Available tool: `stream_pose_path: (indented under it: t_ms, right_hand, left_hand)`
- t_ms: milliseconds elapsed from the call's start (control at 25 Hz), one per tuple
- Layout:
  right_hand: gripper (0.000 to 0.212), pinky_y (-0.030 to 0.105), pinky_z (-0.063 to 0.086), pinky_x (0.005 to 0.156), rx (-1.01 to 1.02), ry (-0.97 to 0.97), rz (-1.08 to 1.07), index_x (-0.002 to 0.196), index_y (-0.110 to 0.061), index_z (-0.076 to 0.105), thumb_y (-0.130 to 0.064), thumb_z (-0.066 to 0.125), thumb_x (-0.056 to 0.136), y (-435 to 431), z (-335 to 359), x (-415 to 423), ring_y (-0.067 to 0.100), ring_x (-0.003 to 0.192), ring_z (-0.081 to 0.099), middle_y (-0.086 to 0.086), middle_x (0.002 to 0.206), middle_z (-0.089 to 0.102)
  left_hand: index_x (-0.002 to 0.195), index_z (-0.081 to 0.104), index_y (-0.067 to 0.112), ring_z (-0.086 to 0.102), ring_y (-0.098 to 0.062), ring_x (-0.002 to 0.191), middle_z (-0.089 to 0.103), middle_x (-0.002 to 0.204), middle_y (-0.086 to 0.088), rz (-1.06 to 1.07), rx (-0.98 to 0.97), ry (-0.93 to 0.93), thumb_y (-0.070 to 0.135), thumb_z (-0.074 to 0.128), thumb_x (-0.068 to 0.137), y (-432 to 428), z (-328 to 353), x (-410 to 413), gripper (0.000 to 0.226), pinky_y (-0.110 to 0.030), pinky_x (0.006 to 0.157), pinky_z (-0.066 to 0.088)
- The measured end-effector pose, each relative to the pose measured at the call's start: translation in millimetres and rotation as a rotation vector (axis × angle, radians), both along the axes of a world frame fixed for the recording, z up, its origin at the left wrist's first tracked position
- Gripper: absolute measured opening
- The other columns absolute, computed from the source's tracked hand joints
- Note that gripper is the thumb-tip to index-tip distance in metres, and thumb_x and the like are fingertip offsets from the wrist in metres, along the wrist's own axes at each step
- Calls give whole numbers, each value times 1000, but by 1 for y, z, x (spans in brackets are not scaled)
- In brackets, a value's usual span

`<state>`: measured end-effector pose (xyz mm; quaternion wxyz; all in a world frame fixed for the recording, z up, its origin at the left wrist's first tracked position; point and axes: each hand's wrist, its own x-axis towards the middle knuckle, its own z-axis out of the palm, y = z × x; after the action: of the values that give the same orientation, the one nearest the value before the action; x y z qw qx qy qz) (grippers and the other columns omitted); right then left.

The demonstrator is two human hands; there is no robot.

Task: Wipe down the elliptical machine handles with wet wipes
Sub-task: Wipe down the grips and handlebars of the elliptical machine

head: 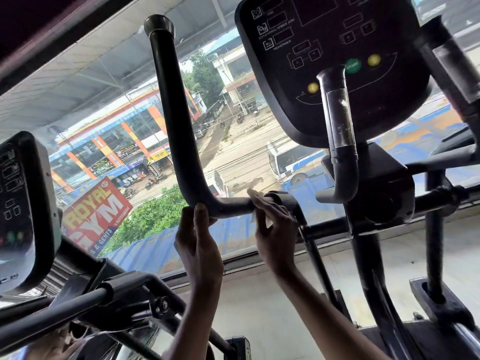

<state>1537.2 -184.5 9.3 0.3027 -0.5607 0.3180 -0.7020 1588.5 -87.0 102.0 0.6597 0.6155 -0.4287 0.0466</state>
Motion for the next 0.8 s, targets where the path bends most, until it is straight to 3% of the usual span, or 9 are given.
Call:
stream_pose_path:
  t_ms: [80, 200, 400, 600, 800]
  right_hand:
    - [30, 30, 56, 96, -111, -90, 53, 122, -9, 76, 3, 68, 95, 39, 25, -4, 13, 113, 70, -2, 122, 76]
    - [37, 32, 56, 97, -296, -45, 41, 124, -3, 73, 12, 71, 91, 50, 24, -7, 21, 114, 70, 4, 126, 74]
    - [34, 38, 57, 94, -82, 33, -51, 125, -10, 75, 5, 70, 94, 3, 1, -6, 13, 113, 70, -2, 122, 75]
    - [33, 31, 57, 96, -229, -63, 39, 123, -7, 75, 7, 71, 94, 48, 29, -11, 13, 115, 70, 0, 123, 75]
    - [26, 32, 60, 87, -103, -111, 126, 117, -15, 79, -4, 74, 95, 42, 45, -17, 2, 105, 73, -9, 113, 78]
  left_hand:
    - [79, 65, 29, 65, -23, 85, 69, 78, 8, -7, 2, 17, 49, 47, 95, 1, 1, 0, 32, -63, 93, 52]
    - [82, 67, 28, 68, -31, 90, 72, 81, 3, -18, -1, 37, 50, 48, 95, 1, 0, 1, 32, -62, 94, 53]
    - [86, 63, 21, 68, -25, 89, 69, 78, 7, -16, 28, 10, 51, 45, 97, 2, -1, 1, 37, -64, 96, 51]
    - [84, 67, 29, 70, -23, 91, 72, 83, 6, -23, 1, 38, 50, 47, 95, 2, 1, -1, 31, -62, 96, 53]
    - [91, 70, 19, 74, -23, 97, 76, 87, 1, -24, 55, 10, 52, 49, 95, 9, 1, 3, 39, -56, 96, 54]
